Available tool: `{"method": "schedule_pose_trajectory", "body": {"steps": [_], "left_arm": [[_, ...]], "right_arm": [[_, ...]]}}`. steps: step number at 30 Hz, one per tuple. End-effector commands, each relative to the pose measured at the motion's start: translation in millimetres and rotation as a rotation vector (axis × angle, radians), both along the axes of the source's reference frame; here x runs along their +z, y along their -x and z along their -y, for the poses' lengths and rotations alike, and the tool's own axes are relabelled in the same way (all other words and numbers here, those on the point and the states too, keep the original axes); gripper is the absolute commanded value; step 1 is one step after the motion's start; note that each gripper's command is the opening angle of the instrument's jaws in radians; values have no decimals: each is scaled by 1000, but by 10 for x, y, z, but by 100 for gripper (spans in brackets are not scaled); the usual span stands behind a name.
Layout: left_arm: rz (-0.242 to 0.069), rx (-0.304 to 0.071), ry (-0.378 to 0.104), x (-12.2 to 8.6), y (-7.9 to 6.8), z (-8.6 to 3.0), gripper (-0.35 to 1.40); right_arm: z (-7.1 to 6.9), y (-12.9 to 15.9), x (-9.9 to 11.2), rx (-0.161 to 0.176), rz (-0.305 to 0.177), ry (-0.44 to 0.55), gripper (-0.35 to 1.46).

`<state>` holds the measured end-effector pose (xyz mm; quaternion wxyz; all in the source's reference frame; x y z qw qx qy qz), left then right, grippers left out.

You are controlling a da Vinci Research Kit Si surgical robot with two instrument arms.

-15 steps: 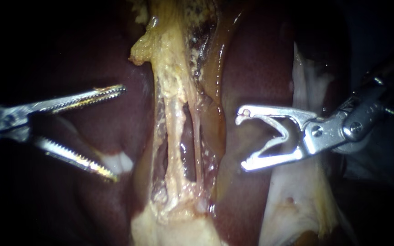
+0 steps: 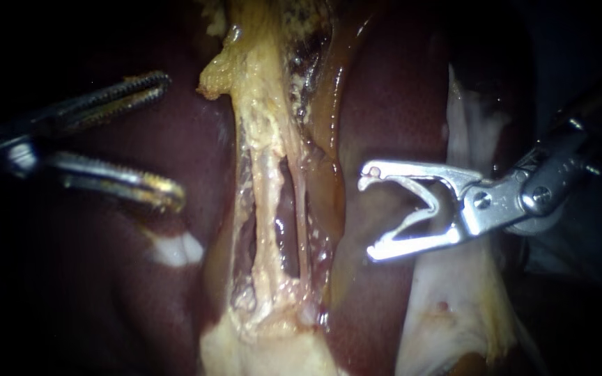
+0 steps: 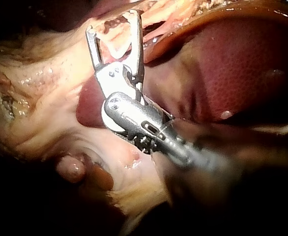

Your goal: Grabbing gallbladder

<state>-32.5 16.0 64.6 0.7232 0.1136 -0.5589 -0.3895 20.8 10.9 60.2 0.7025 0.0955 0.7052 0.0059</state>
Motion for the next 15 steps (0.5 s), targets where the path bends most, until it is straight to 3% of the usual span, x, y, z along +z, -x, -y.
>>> {"method": "schedule_pose_trajectory", "body": {"steps": [1, 10, 15], "left_arm": [[0, -13, -22, 6, 5, -2, 91], [27, -86, -148, 34, 24, -22, 83], [30, -92, -160, 44, 29, -30, 76]], "right_arm": [[1, 0, 0, 0, -1, 0, 60], [1, 0, 0, 0, 0, 0, 60], [1, 0, -1, 0, -1, 0, 60]]}}
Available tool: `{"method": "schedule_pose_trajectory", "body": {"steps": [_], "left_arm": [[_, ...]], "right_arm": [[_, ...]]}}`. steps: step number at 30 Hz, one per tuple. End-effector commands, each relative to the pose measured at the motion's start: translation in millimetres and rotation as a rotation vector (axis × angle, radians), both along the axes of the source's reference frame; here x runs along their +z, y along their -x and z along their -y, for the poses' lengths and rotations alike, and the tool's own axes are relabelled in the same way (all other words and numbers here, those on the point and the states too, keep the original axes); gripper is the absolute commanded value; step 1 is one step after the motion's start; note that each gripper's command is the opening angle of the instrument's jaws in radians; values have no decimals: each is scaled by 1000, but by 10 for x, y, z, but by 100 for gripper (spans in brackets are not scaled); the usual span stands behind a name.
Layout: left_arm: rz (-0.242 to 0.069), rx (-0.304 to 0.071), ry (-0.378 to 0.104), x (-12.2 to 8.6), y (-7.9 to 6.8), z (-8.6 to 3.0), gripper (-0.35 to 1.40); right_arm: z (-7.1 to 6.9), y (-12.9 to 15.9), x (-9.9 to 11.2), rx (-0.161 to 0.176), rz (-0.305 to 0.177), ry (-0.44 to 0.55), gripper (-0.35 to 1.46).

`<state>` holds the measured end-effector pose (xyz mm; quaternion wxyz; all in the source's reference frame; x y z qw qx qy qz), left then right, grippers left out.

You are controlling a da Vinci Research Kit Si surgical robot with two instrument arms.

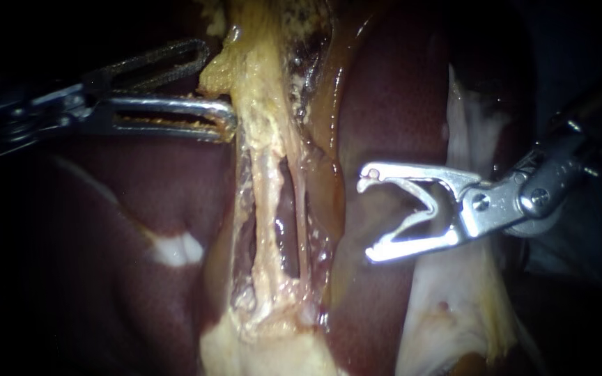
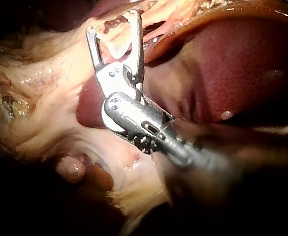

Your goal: Grabbing gallbladder

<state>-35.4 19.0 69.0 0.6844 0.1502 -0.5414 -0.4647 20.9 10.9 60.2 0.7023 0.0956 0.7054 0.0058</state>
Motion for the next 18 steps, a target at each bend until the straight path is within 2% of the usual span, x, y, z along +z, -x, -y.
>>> {"method": "schedule_pose_trajectory", "body": {"steps": [1, 6, 8, 10, 11, 18], "left_arm": [[2, -1, -6, 2, 1, -2, 74], [6, -9, -15, 17, 1, -12, 64], [5, -11, -28, 24, -2, -16, 47], [-2, -5, -49, 28, -6, -18, -16], [0, 4, -64, 30, -9, -18, -35], [-16, 26, -87, 32, -24, -17, -35]], "right_arm": [[0, 0, 0, 0, 0, 0, 60], [0, 1, -1, -1, -1, 0, 60], [1, 1, -1, -1, -1, 0, 60], [1, 1, -1, -1, -1, 0, 60], [1, 1, -2, -1, -1, 0, 60], [1, 2, -2, -2, -1, 0, 60]]}}
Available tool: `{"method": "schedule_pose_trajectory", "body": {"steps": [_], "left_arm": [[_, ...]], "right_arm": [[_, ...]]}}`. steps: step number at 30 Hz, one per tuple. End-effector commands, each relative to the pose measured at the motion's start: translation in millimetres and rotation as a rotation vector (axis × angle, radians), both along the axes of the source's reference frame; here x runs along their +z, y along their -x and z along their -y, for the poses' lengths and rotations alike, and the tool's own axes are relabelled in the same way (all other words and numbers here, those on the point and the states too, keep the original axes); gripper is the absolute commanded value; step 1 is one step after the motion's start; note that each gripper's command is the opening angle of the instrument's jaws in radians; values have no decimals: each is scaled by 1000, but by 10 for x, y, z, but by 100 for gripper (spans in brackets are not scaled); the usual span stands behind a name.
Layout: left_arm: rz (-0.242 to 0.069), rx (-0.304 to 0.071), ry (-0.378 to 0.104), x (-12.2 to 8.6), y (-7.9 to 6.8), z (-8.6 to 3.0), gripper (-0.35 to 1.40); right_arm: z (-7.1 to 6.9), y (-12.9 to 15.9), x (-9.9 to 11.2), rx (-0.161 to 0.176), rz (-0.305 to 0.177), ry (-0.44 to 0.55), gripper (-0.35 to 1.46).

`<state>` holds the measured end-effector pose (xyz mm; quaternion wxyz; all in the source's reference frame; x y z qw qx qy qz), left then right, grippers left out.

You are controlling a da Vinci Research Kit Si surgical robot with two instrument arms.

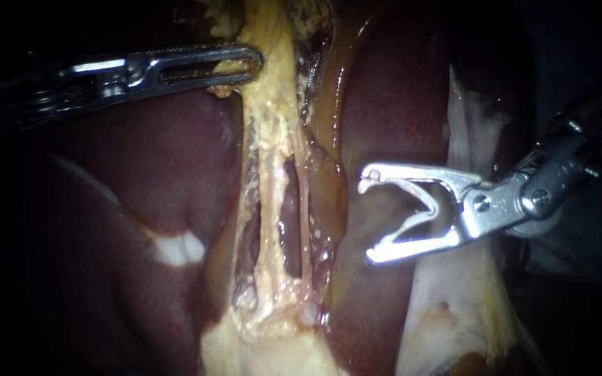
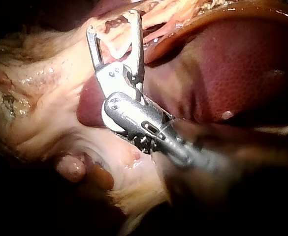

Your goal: Grabbing gallbladder

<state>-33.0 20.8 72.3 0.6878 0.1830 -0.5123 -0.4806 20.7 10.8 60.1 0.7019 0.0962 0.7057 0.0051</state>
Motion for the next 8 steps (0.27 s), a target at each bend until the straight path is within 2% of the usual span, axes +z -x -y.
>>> {"method": "schedule_pose_trajectory", "body": {"steps": [1, 8], "left_arm": [[0, 3, 0, -1, -1, 0, -35], [-1, 1, -6, -1, -1, 1, -35]], "right_arm": [[0, 0, 0, 0, 0, 0, 60], [-1, 0, 0, 0, 0, 0, 60]]}}
